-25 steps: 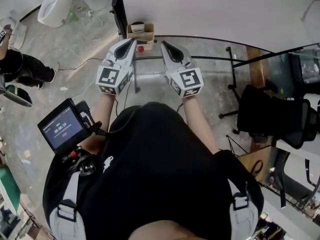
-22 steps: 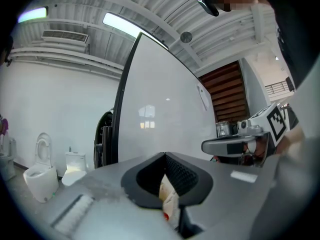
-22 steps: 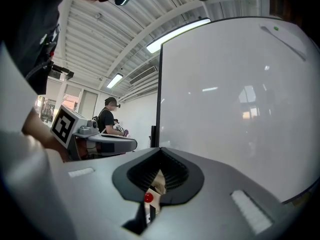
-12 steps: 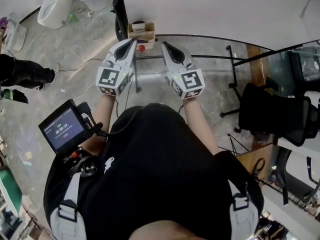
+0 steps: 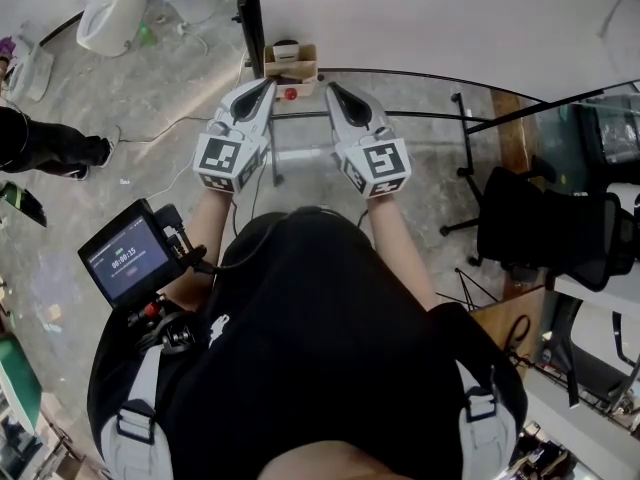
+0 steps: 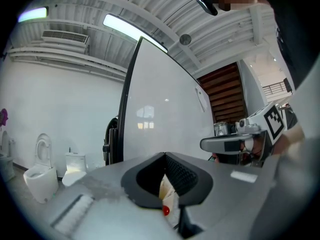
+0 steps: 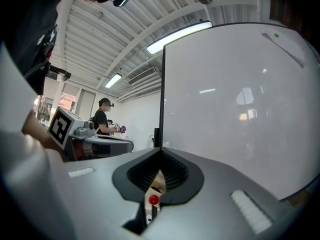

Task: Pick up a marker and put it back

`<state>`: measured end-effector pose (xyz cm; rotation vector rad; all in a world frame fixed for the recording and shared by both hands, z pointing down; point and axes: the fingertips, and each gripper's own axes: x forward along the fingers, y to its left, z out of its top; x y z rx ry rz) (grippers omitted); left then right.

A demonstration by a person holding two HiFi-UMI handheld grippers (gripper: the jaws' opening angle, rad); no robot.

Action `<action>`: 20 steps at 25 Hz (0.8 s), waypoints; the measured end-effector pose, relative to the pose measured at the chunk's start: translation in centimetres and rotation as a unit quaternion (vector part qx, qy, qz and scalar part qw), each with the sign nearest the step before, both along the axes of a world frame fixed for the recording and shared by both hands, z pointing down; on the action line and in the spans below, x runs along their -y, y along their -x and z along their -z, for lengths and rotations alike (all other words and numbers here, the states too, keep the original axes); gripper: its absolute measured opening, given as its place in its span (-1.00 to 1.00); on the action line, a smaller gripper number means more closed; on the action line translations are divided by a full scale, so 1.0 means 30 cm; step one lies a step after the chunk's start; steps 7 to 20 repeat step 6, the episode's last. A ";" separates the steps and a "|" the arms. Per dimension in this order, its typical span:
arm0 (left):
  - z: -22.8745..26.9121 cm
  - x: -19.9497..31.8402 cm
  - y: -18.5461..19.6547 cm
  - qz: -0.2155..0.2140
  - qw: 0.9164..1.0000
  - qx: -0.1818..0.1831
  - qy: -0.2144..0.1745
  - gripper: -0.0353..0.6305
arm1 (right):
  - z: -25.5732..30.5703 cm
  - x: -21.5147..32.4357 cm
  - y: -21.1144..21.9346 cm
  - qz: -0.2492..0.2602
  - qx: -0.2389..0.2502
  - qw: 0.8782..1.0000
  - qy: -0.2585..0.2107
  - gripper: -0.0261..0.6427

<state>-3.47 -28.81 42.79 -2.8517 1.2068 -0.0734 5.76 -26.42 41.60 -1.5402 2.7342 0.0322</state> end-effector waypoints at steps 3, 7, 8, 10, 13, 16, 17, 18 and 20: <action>-0.010 -0.005 0.007 -0.002 1.000 -0.002 0.001 -0.88 | -0.009 -0.007 0.008 -0.002 -0.002 1.000 0.000 -0.90; -0.014 -0.008 0.009 -0.002 1.000 -0.003 0.001 -0.88 | -0.017 -0.010 0.006 -0.004 -0.004 1.000 0.001 -0.90; -0.014 -0.008 0.009 -0.002 1.000 -0.003 0.001 -0.88 | -0.017 -0.010 0.006 -0.004 -0.004 1.000 0.001 -0.90; -0.014 -0.008 0.009 -0.002 1.000 -0.003 0.001 -0.88 | -0.017 -0.010 0.006 -0.004 -0.004 1.000 0.001 -0.90; -0.014 -0.008 0.009 -0.002 1.000 -0.003 0.001 -0.88 | -0.017 -0.010 0.006 -0.004 -0.004 1.000 0.001 -0.90; -0.014 -0.008 0.009 -0.002 1.000 -0.003 0.001 -0.88 | -0.017 -0.010 0.006 -0.004 -0.004 1.000 0.001 -0.90; -0.014 -0.008 0.009 -0.002 1.000 -0.003 0.001 -0.88 | -0.017 -0.010 0.006 -0.004 -0.004 1.000 0.001 -0.90; -0.014 -0.008 0.009 -0.002 1.000 -0.003 0.001 -0.88 | -0.017 -0.010 0.006 -0.004 -0.004 1.000 0.001 -0.90; -0.014 -0.008 0.009 -0.002 1.000 -0.003 0.001 -0.88 | -0.017 -0.010 0.006 -0.004 -0.004 1.000 0.001 -0.90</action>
